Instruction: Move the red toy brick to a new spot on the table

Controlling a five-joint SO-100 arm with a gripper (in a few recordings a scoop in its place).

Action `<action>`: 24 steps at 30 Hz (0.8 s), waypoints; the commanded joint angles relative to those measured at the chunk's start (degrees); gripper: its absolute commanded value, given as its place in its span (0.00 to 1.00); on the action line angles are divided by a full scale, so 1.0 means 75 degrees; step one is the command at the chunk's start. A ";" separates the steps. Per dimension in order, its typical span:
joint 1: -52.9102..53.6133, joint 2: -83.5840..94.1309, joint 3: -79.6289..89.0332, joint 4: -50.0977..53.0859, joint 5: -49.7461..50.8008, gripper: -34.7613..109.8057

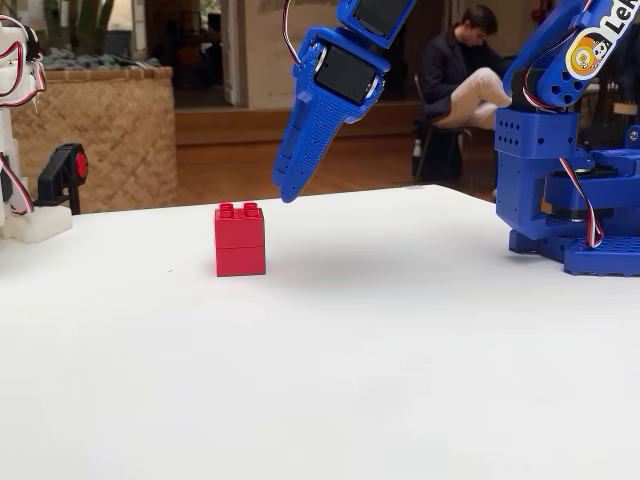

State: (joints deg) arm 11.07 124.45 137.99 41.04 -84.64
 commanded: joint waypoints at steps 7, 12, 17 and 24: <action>0.0492 -0.1137 -0.0727 -0.1582 -0.0152 0.44; 0.0621 -0.1676 -0.0750 -0.2039 -0.0129 0.44; 0.0680 -0.2121 -0.0750 -0.2285 -0.0141 0.42; 0.0551 -0.2203 -0.0844 -0.2051 0.0070 0.27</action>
State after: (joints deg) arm 15.82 106.79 137.20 24.96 -84.55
